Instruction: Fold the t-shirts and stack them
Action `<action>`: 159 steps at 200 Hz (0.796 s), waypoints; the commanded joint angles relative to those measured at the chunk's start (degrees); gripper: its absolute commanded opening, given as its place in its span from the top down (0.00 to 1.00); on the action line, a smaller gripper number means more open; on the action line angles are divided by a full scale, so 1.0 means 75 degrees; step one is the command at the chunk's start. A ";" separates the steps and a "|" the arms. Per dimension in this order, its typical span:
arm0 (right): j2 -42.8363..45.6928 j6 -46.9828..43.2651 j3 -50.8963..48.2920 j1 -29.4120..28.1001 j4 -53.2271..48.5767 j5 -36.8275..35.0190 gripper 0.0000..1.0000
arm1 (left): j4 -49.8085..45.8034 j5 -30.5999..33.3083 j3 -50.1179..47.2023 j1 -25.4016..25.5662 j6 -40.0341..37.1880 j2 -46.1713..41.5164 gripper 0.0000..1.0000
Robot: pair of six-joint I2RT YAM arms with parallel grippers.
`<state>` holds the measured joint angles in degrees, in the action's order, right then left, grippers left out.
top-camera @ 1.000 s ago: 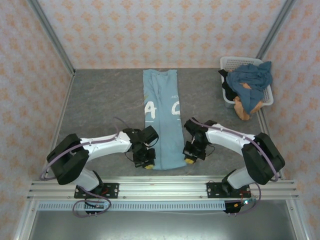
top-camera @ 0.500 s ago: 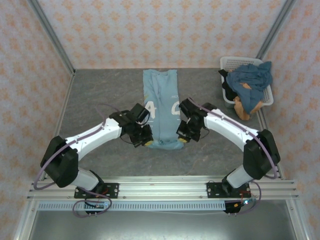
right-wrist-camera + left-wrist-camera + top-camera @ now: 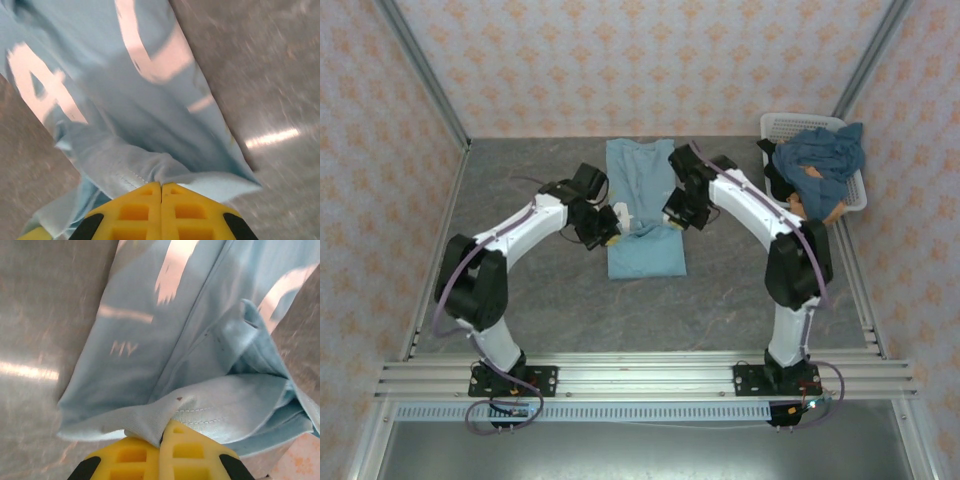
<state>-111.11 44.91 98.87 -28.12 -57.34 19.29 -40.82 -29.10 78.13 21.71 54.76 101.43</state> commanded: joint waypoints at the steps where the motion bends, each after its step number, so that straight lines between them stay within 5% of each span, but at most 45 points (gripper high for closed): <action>1: -0.0765 -0.0311 0.0825 0.0164 -0.0452 -0.0368 1.00 | 0.0074 0.0060 0.0742 -0.0203 -0.0450 0.0792 1.00; 74: -0.2692 -0.0258 0.2646 0.0479 -0.0489 -0.0336 1.00 | -0.0444 0.0224 0.2975 -0.0655 -0.0830 0.2949 1.00; 159: -0.3150 -0.0245 0.3352 0.0608 -0.0558 -0.0705 1.00 | -0.0822 0.0581 0.3506 -0.0771 -0.0762 0.2983 1.00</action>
<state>-134.43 43.44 121.95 -24.18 -59.88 17.15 -44.38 -26.89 101.71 16.49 49.76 125.16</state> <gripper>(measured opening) 0.050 0.057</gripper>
